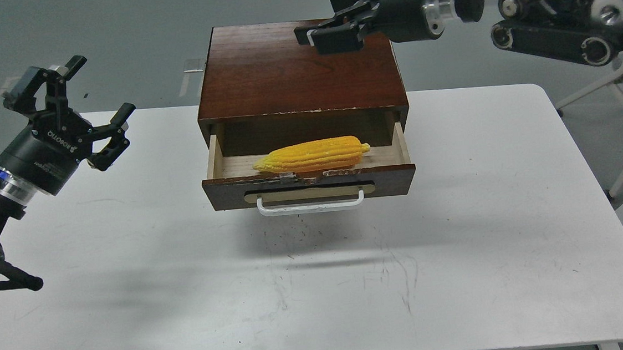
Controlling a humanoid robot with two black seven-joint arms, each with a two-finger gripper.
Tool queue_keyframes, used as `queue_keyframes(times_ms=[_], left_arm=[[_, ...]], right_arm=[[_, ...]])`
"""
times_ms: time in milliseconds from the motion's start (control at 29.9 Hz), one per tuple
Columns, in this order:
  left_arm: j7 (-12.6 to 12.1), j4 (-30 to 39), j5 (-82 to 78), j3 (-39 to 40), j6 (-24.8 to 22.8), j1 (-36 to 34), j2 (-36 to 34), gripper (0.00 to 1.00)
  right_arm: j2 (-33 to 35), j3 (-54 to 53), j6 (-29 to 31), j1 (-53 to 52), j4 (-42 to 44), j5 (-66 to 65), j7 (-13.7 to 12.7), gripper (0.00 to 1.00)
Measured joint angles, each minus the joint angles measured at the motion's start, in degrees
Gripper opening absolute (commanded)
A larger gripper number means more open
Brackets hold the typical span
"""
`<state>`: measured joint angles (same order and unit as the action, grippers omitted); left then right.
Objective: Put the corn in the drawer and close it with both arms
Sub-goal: 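Withdraw the right gripper up and away from the drawer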
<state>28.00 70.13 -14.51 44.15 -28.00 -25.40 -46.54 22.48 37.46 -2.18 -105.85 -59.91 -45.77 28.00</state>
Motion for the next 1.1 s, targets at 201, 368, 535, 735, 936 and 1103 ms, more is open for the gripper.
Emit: queue_keyframes(times_ms=[201,368,535,735,936,1103], left_arm=[[0.00,0.00,-0.06,-0.15,0.00,0.07,0.32,0.99],[0.00,0.00,-0.08,-0.23,0.00,0.09,0.81,0.99],[0.00,0.00,-0.12,-0.52,0.00,0.09,0.92,0.99],[0.00,-0.04,-0.33,-0.65,0.00,0.09,0.91,0.99],[0.00,-0.08,-1.14,-0.79,0.00,0.05,0.18,0.99],[0.00,0.16,-7.37,0.30,0.00,-2.17,-1.19,0.99]], right_arm=[[8.84,-13.17,-0.21,14.88,0.05,13.36,-0.01,0.97],[12.49,-31.79,-0.07,31.90,0.13,20.66,-0.01,0.97],[12.52,-46.88,0.54,46.31,0.29,25.33,-0.01,0.99],[11.84,-53.19,5.17,54.16,3.91,34.32,-0.01,0.99],[11.77,-53.57,13.43,57.86,8.19,40.30,0.01,1.00],[11.77,-53.57,14.79,59.78,8.91,40.50,0.01,1.00]])
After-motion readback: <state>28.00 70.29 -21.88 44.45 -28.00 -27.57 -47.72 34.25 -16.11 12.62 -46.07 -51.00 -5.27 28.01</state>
